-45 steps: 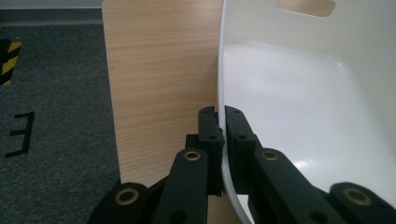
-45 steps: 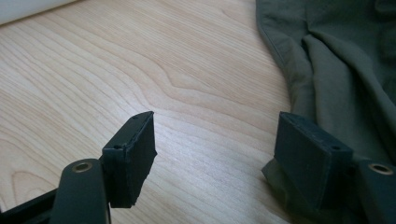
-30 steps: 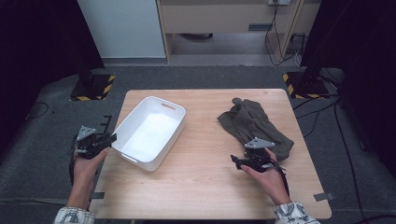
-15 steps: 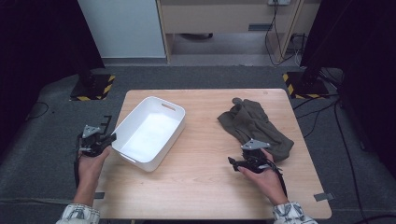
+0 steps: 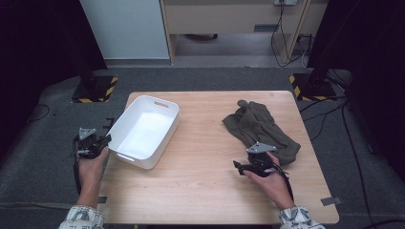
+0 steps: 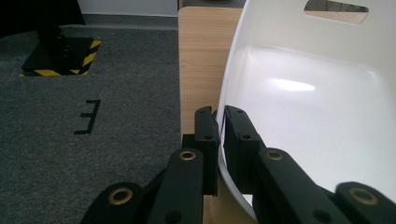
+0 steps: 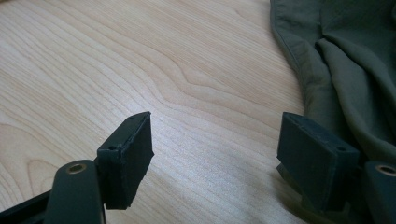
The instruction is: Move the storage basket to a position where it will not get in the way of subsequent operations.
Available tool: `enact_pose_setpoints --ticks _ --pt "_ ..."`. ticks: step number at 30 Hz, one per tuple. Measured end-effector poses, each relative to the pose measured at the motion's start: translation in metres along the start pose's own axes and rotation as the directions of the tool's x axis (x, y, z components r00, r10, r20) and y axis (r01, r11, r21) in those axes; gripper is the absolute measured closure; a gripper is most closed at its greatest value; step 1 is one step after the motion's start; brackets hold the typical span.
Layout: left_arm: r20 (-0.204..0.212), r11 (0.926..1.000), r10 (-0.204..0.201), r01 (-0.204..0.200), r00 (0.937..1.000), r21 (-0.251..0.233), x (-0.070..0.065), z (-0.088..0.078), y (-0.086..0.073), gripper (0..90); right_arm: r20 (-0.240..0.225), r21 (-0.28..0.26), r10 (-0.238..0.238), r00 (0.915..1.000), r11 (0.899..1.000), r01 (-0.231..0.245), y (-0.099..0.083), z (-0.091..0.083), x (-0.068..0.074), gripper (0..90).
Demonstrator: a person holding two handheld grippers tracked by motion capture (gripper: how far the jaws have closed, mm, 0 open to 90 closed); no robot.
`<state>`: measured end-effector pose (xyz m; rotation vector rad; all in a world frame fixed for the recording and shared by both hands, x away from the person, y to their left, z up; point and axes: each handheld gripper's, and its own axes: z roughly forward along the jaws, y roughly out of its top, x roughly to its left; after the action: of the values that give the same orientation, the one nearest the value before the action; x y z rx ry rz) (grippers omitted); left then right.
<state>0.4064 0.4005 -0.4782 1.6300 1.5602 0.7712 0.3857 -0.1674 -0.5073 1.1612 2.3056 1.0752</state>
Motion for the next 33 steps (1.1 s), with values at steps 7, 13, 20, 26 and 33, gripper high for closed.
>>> enact_pose_setpoints --ticks 7,13,20,26,33 --pt "-0.032 0.9999 -0.015 0.015 0.9994 0.002 0.003 -0.004 -0.001 83.8 -0.001 0.0 0.001 1.0 1.0 -0.001 0.0 0.0 0.0 26.6" --pt "-0.028 0.9996 -0.027 0.027 0.9992 0.001 0.007 -0.007 -0.003 83.7 -0.003 -0.001 0.005 1.0 1.0 -0.005 0.0 -0.001 0.0 26.6" --pt "-0.012 0.9983 -0.001 0.0 0.9999 -0.059 0.007 -0.02 -0.001 66.2 -0.005 -0.008 0.006 1.0 1.0 -0.006 0.001 -0.002 -0.002 23.2" --pt "0.016 0.9934 0.022 -0.02 0.9996 -0.112 -0.002 -0.042 0.014 48.8 0.005 -0.029 0.013 0.9999 0.999 -0.013 0.002 -0.006 -0.006 19.1" --pt "0.108 0.9888 0.053 -0.037 0.9927 -0.145 -0.037 -0.059 0.03 38.7 0.009 -0.079 0.008 0.9999 0.997 -0.008 0.008 -0.015 -0.016 29.2"
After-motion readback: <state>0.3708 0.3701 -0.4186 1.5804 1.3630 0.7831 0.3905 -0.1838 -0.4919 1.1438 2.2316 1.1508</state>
